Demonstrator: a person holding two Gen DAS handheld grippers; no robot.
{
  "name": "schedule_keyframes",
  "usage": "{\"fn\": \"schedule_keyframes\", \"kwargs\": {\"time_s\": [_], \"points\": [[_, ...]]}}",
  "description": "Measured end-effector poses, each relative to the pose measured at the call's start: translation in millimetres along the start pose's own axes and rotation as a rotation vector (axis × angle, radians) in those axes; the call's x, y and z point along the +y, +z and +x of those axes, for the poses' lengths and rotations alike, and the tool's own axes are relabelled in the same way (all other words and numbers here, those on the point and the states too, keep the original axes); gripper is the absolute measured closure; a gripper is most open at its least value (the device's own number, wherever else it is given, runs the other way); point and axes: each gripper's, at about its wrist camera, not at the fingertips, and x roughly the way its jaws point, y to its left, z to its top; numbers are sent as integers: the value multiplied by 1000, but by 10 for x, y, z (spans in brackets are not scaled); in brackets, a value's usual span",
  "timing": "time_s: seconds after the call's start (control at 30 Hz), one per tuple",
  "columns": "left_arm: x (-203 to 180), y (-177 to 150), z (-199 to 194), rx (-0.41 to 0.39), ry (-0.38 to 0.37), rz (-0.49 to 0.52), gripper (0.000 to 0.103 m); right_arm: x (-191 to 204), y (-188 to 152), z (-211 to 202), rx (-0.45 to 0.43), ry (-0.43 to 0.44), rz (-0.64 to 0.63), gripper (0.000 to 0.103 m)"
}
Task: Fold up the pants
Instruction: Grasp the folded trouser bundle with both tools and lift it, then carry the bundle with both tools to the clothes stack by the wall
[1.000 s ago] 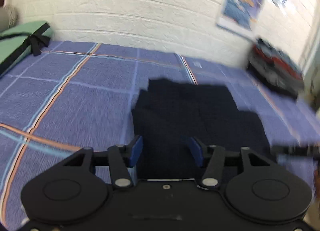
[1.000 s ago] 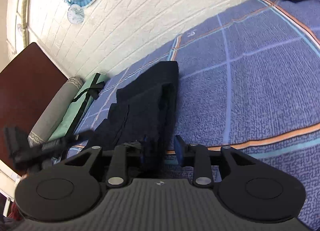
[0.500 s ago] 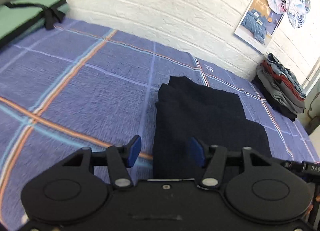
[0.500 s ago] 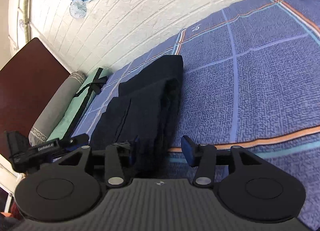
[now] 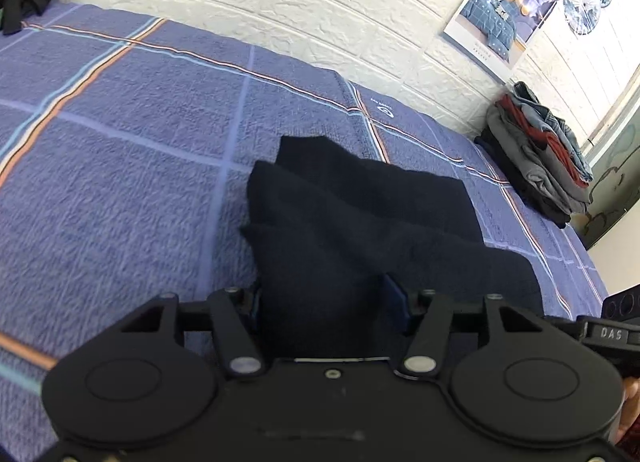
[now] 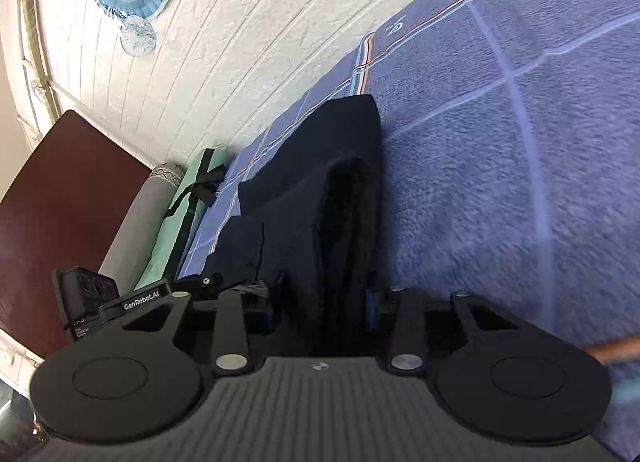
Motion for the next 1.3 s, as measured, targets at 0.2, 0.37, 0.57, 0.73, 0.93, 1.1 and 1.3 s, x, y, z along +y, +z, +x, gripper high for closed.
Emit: {"fn": "schedule_keyframes", "kwargs": {"time_s": [0.2,0.37,0.57,0.73,0.93,1.1,1.3], "points": [[-192,115,-82,2,42,14,87,72,27,-68,-13,31,9,64],[-695,246,-340,-74,6,114,89,264,115,-430,-106,121,-37,66],[-1387,549,-378,-138,-90,200,90,223,447,-1098,-266,154,-98,67],[-2130,828,-112,-151,-162,307,90,142,791,-1671,-395,118,-146,67],[-3037,1196,426,-155,-228,370,90,-6,1330,-2144,-499,13,-206,67],[-3681,1593,977,-157,-257,380,90,-204,1947,-2374,-539,-56,-203,67],[-4275,2253,1670,-161,-285,351,90,-352,2746,-2593,-582,-123,-217,67]]}}
